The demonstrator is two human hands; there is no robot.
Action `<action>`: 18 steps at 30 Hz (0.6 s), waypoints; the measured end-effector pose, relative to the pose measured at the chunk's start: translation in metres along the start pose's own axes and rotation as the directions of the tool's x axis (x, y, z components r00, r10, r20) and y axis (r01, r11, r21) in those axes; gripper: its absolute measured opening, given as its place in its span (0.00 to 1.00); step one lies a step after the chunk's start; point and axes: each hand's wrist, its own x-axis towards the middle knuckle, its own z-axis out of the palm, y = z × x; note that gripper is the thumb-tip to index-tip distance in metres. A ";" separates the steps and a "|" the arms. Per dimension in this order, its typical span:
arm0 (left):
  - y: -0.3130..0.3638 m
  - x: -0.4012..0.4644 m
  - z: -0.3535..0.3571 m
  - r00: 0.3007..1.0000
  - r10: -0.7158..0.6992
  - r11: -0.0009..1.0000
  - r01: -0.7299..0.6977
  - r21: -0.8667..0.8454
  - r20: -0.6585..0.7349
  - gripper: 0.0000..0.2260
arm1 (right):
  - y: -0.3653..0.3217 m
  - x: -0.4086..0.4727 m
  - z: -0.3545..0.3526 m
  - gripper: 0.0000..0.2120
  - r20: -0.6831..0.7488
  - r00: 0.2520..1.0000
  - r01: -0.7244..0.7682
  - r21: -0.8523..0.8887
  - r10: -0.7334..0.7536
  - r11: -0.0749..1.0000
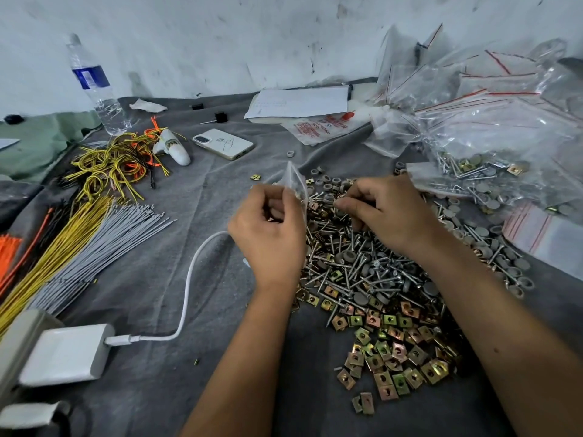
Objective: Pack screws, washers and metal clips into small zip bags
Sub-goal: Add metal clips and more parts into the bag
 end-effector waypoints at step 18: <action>-0.005 -0.005 0.006 0.855 0.166 0.980 -0.198 0.014 0.491 0.10 | 0.001 0.001 0.001 0.03 -0.085 0.991 -0.067 0.365 0.105 0.929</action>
